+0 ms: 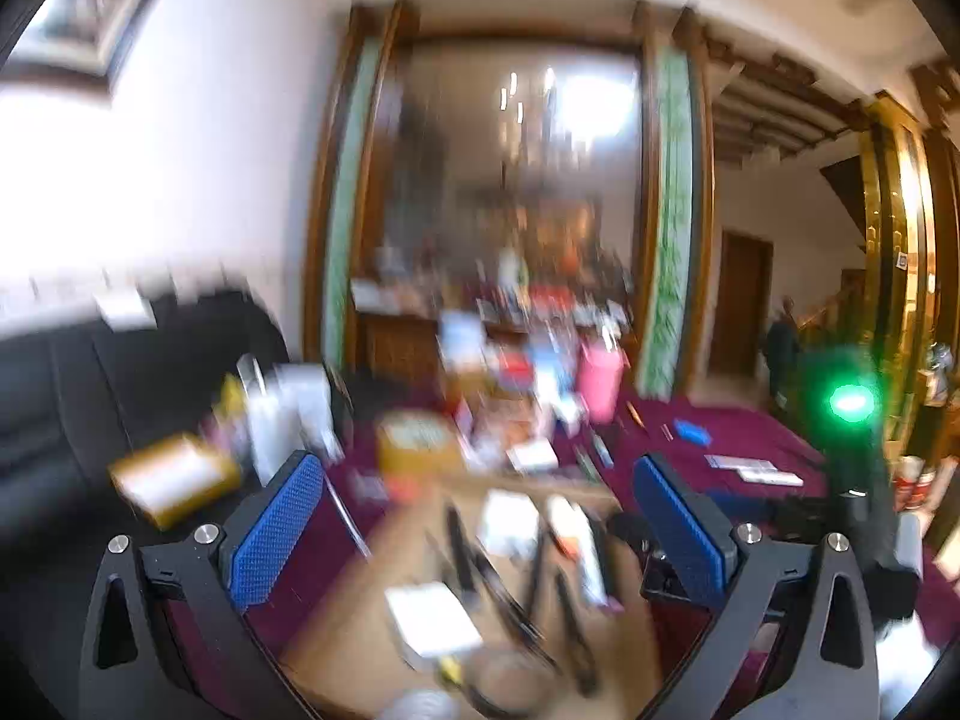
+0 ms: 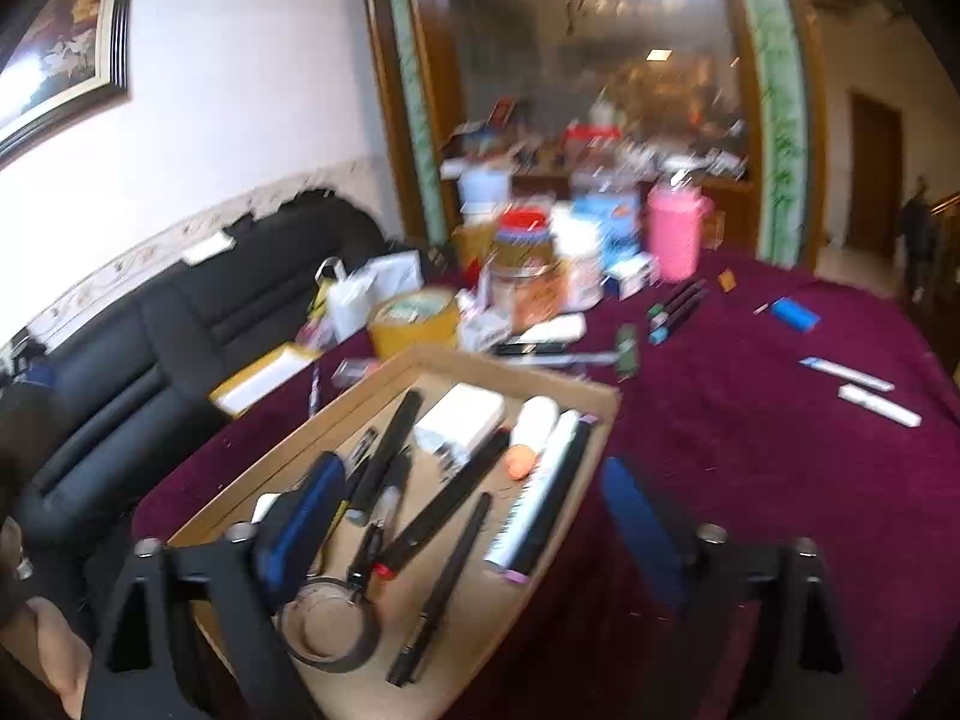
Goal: Organize rigid objects
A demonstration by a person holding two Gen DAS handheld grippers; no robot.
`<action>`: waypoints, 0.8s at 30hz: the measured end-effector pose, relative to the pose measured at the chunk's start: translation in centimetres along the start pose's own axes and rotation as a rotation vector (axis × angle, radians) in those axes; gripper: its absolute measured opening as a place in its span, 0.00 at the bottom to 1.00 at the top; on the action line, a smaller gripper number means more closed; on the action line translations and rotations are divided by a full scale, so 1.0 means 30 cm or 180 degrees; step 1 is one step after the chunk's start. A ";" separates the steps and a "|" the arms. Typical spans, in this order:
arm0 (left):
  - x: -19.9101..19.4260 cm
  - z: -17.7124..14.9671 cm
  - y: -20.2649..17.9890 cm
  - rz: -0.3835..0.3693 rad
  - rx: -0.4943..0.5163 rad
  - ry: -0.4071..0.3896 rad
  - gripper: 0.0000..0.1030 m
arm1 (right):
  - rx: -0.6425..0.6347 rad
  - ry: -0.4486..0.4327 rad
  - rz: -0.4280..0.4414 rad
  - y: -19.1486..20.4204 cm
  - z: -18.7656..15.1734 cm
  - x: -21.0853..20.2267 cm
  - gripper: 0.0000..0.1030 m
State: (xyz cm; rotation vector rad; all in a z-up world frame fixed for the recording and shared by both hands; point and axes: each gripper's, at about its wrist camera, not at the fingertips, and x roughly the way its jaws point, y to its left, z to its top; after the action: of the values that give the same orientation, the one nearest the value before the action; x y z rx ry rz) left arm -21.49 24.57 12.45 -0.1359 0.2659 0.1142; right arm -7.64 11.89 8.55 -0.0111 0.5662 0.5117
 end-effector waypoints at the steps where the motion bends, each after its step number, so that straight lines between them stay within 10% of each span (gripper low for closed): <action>1: 0.040 -0.010 -0.016 -0.0006 0.0013 0.0238 1.00 | -0.0015 -0.0027 -0.0019 -0.001 -0.006 -0.013 0.91; 7: 0.058 -0.035 -0.090 0.0685 0.0201 0.0289 1.00 | -0.0221 0.0046 -0.0239 -0.018 -0.085 -0.061 0.91; 24: 0.098 -0.083 -0.077 0.0903 0.0146 0.0801 1.00 | -0.0253 0.0260 -0.0317 -0.031 -0.182 -0.096 0.91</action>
State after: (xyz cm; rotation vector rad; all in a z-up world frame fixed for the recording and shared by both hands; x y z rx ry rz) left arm -19.01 22.21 9.57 -0.0658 0.5381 0.3738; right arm -12.07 8.93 5.30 -0.1356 0.6215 0.4379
